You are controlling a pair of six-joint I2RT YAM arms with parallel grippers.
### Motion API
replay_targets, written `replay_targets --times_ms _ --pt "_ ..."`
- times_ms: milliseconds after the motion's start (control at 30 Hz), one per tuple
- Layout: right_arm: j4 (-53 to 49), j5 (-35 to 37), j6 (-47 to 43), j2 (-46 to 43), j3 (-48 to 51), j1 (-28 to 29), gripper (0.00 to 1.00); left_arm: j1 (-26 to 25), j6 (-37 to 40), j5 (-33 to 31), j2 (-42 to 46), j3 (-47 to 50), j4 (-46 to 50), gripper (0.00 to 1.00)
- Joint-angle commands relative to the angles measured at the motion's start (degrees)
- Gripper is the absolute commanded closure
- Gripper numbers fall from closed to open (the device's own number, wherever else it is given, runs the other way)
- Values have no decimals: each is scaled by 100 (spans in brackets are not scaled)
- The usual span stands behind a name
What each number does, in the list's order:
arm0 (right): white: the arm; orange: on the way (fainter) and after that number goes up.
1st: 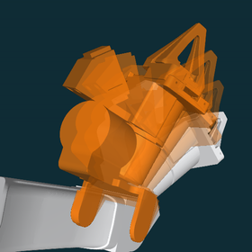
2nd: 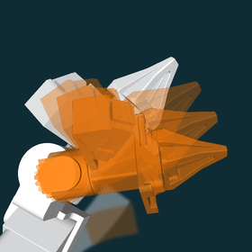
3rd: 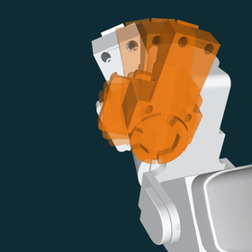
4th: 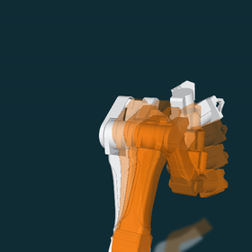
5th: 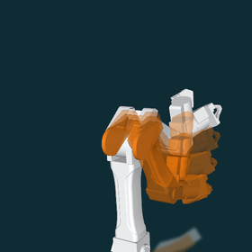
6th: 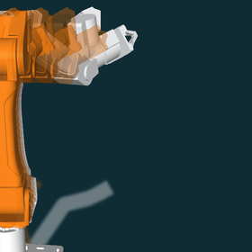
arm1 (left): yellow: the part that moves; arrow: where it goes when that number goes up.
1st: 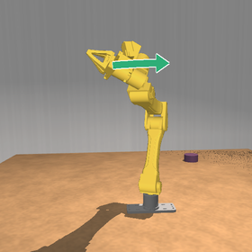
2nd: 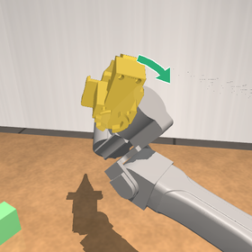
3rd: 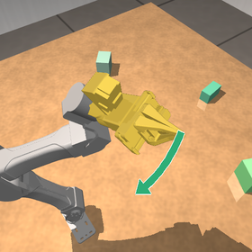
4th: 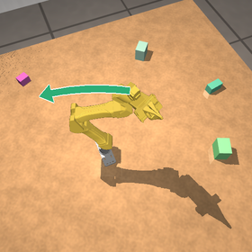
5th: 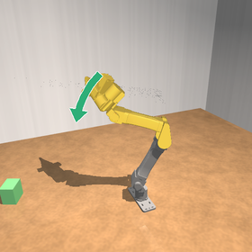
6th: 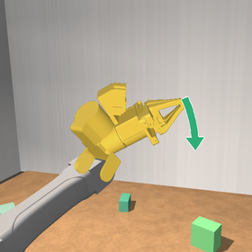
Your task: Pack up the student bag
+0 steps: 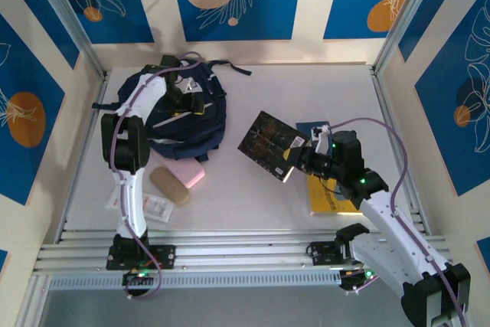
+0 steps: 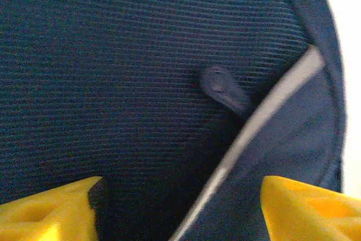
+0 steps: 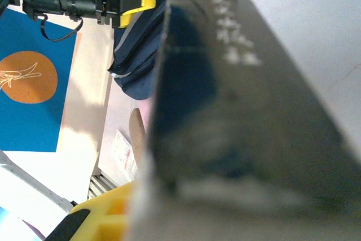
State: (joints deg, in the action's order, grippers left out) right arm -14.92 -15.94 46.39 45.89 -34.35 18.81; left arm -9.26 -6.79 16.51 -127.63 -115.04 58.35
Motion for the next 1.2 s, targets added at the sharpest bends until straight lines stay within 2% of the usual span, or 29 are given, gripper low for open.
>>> replay_targets --times_ms 0,67,167,233,300,367,533,800,867,967,1000,1067,1167 --pt "510 -256 -132 -63 54 -35 100 29 -11 1145 50 8 106 41" --pt "573 -251 -74 -46 95 -51 100 21 -33 1425 25 17 72 50" --pt "604 -277 -17 -46 118 -69 100 29 47 1459 -98 26 142 65" --pt "572 -269 -24 -55 104 -75 100 29 128 1480 -177 43 208 71" --pt "525 -269 -20 -73 85 -87 100 26 179 1360 -209 102 212 68" --pt "516 -263 -2 -93 91 -94 100 26 234 1010 -240 105 277 58" --pt "601 -289 92 -90 139 -88 100 29 383 412 -238 96 348 56" --pt "705 -313 160 -40 238 -88 100 35 528 -1 -323 169 403 60" --pt "722 -313 192 -33 253 -86 100 24 529 -1 -360 136 397 71" --pt "714 -306 172 -24 242 -88 100 -6 533 245 -369 9 363 97" --pt "694 -298 154 -20 234 -88 100 -8 510 392 -353 -44 339 100" --pt "632 -261 128 -30 191 -95 100 -6 428 641 -245 -167 277 100" --pt "575 -180 136 -36 137 -92 100 -6 274 682 28 -409 186 100"
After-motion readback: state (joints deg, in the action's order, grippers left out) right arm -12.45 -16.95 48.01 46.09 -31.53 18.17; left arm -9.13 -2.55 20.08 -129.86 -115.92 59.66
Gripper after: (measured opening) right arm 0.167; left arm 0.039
